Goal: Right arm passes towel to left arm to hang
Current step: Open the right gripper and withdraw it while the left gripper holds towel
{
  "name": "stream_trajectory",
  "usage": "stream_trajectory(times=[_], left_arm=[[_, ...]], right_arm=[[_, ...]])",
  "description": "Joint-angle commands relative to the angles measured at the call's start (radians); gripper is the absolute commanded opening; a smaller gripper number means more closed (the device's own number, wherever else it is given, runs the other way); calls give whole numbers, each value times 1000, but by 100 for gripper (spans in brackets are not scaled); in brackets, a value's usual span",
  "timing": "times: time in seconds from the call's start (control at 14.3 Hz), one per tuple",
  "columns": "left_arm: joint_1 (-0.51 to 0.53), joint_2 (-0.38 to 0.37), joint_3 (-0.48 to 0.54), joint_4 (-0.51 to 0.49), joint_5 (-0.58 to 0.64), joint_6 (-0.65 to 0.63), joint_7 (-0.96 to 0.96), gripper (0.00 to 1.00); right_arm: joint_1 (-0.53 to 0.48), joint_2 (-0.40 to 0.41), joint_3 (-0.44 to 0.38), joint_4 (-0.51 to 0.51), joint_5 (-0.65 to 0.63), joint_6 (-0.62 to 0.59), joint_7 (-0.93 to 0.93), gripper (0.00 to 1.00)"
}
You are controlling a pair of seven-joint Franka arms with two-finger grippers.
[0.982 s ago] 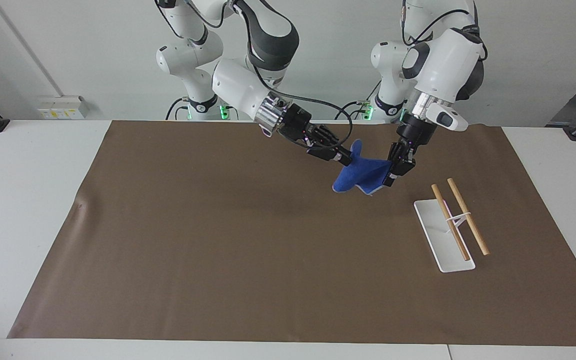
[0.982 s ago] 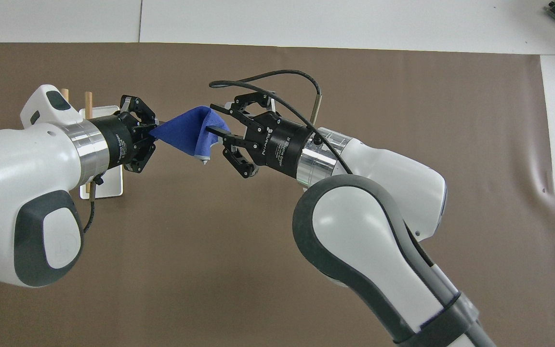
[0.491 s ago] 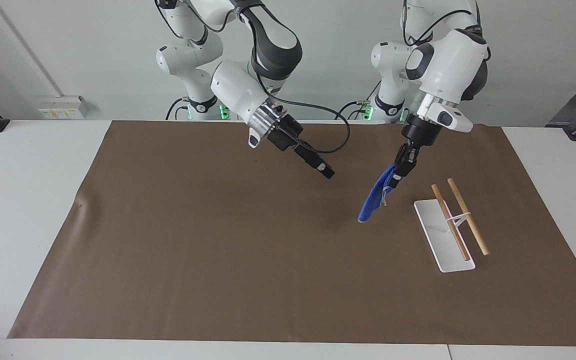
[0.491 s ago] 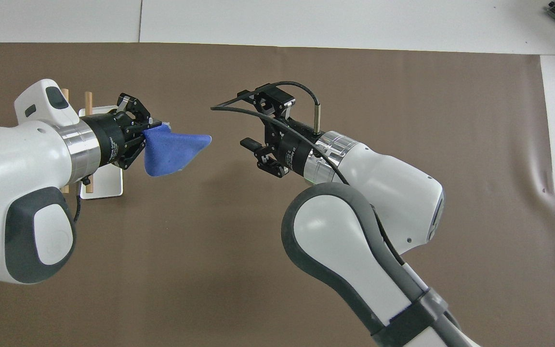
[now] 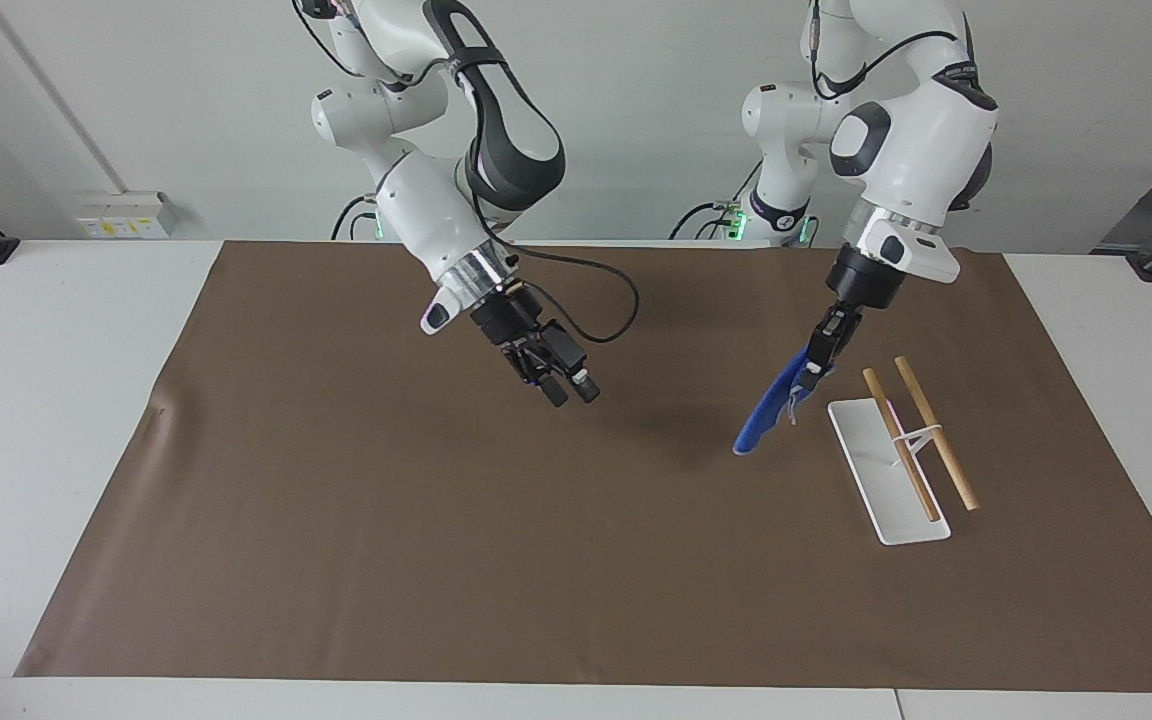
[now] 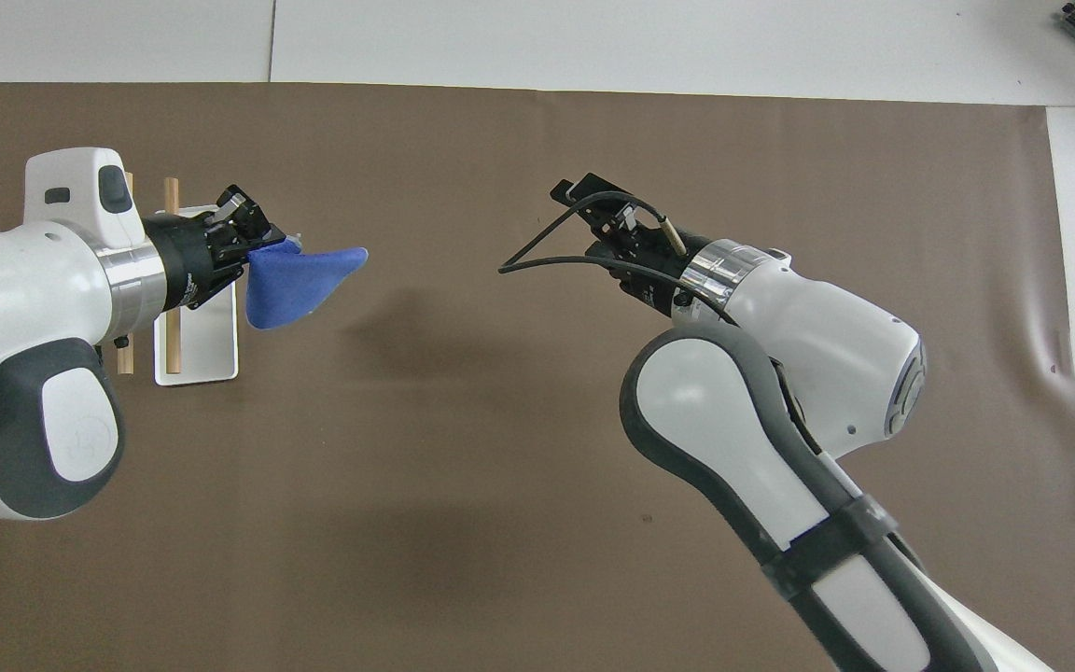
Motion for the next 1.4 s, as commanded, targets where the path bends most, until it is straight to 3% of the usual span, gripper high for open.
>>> stream_trajectory(times=[0.0,0.28,0.42,0.63,0.98,1.33], left_arm=[[8,11,21,3,-2,-53,221,0],[10,39,63,24,-2,-71,396,0],[39,53,61,55,8,-103,488,0],[68,100,58,193,140,-262,572,0],[64,123,41,244,167,-284,582,0],[67,142,43,233,159,-251,585,0]], right_arm=[[-54,-11,8,-33,-146,-41,-91,100],[-146,-11,8,-12,-578,-202,-116,100],[-176,-9,8,13,-695,-280,-116,100],[-212,-12,6,57,-873,-406,-115,100],[-325,-37,2,220,-1035,-701,-105,100],[-414,-109,0,278,-1144,-895,-105,100]])
